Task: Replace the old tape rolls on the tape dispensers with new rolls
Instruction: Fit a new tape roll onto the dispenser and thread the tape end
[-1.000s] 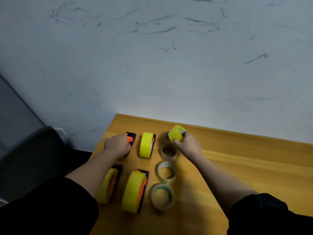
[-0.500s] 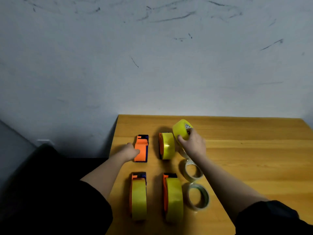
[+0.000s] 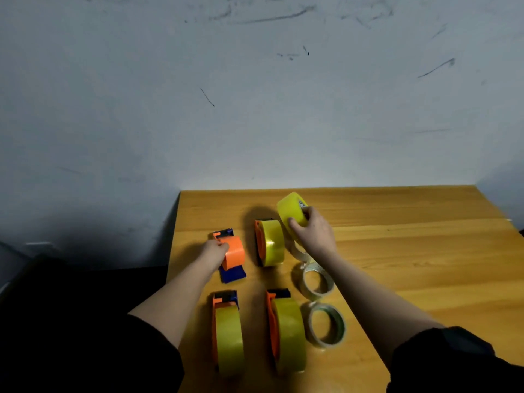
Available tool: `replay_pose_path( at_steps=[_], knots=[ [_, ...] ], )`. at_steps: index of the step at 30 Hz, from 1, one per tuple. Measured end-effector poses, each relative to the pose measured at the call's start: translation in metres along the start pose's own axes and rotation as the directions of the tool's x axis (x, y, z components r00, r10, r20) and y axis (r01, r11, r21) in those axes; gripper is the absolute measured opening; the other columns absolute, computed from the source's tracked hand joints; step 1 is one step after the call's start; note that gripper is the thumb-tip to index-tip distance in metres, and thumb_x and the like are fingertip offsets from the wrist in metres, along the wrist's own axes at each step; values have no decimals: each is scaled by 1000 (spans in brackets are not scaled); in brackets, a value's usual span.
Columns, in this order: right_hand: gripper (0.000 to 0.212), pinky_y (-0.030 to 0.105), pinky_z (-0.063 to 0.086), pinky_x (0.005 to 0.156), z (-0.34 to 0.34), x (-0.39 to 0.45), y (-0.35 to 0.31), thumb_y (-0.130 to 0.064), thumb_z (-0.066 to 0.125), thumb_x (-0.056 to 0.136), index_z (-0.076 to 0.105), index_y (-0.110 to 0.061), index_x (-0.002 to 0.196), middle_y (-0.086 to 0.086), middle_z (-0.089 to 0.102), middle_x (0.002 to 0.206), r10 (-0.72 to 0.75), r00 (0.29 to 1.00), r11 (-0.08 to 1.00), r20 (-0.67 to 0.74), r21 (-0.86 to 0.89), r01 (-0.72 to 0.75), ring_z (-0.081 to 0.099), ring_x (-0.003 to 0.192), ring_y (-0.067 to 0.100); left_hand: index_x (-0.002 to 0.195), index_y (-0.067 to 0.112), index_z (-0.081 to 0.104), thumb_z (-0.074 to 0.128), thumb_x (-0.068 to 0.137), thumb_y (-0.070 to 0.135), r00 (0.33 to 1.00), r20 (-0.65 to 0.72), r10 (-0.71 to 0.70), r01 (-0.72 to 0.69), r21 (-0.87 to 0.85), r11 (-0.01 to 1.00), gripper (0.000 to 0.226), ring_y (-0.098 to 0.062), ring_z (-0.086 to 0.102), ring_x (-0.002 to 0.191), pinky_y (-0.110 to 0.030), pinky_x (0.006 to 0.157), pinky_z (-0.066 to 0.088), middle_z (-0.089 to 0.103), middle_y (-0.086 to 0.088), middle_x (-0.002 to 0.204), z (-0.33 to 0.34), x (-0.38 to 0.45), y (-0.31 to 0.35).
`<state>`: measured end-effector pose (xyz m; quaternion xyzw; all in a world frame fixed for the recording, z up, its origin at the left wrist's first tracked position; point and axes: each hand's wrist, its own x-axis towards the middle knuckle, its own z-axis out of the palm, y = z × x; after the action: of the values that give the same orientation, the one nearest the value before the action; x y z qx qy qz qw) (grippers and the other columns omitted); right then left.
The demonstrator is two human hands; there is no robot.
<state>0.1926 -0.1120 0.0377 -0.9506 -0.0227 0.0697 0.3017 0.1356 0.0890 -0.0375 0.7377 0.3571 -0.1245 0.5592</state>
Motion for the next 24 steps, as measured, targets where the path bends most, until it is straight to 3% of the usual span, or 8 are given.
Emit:
replay_pose_path(
  at_steps=[3, 9, 11, 13, 15, 17, 20, 24],
  knots=[
    [52, 44, 47, 94, -5, 1, -4, -43, 58, 89, 51, -10, 129, 12, 62, 123, -17, 1000, 996, 7, 91, 16, 56, 113, 30, 134, 0, 42, 40, 100, 17, 1000, -2, 21, -21, -112, 993, 38, -34, 56, 95, -29, 71, 38, 57, -23, 110, -1, -12, 16],
    [30, 35, 45, 85, -15, -3, -24, -31, 61, 91, 59, -12, 114, 8, 64, 110, -16, 1000, 896, 22, 443, 5, 57, 98, 21, 130, 7, 43, 35, 102, 20, 983, -17, 183, -181, -278, 943, 32, -15, 56, 81, -24, 62, 42, 58, -3, 95, -16, -46, 45],
    [18, 43, 48, 91, -18, -6, -28, -33, 60, 92, 58, -21, 105, 5, 65, 105, -16, 998, 848, 54, 529, -15, 60, 98, 22, 135, 9, 42, 35, 102, 23, 963, -47, 266, -268, -275, 923, 36, -17, 55, 89, -26, 68, 43, 58, -5, 107, -20, -58, 54],
    [13, 32, 48, 82, -24, -15, -34, -30, 57, 95, 56, -20, 103, 1, 63, 99, -29, 995, 753, 95, 657, -41, 57, 90, 16, 136, 10, 41, 36, 102, 23, 938, -88, 336, -347, -271, 898, 36, -15, 54, 94, -23, 73, 45, 56, -3, 113, -24, -76, 63],
    [17, 28, 46, 79, -28, -21, -37, -33, 55, 95, 56, -19, 105, -4, 60, 97, -23, 990, 649, 139, 755, -91, 55, 90, 12, 130, 8, 47, 38, 102, 19, 901, -137, 411, -433, -247, 867, 32, -6, 53, 83, -11, 64, 44, 56, 2, 102, -25, -93, 71],
    [30, 37, 48, 94, -28, -29, -41, -46, 60, 89, 60, -22, 108, 3, 64, 110, -11, 988, 568, 156, 814, -122, 59, 104, 19, 130, 4, 49, 39, 101, 18, 874, -163, 458, -484, -195, 853, 33, -3, 51, 79, -4, 56, 40, 57, -3, 106, -25, -105, 74],
    [60, 44, 47, 98, -27, -37, -44, -61, 64, 74, 63, -19, 117, 11, 64, 122, 2, 986, 455, 169, 877, -152, 59, 115, 31, 134, 9, 45, 39, 101, 23, 851, -139, 506, -521, -110, 846, 36, -13, 51, 96, -9, 64, 40, 53, -9, 122, -22, -122, 76],
    [49, 42, 51, 87, -24, -46, -40, -53, 61, 83, 64, -13, 110, 15, 67, 109, -36, 980, 362, 194, 917, -168, 64, 99, 29, 134, 11, 43, 37, 101, 24, 828, -146, 542, -558, -109, 823, 35, -16, 49, 101, -15, 66, 40, 51, -7, 122, -11, -140, 81]
  ],
)
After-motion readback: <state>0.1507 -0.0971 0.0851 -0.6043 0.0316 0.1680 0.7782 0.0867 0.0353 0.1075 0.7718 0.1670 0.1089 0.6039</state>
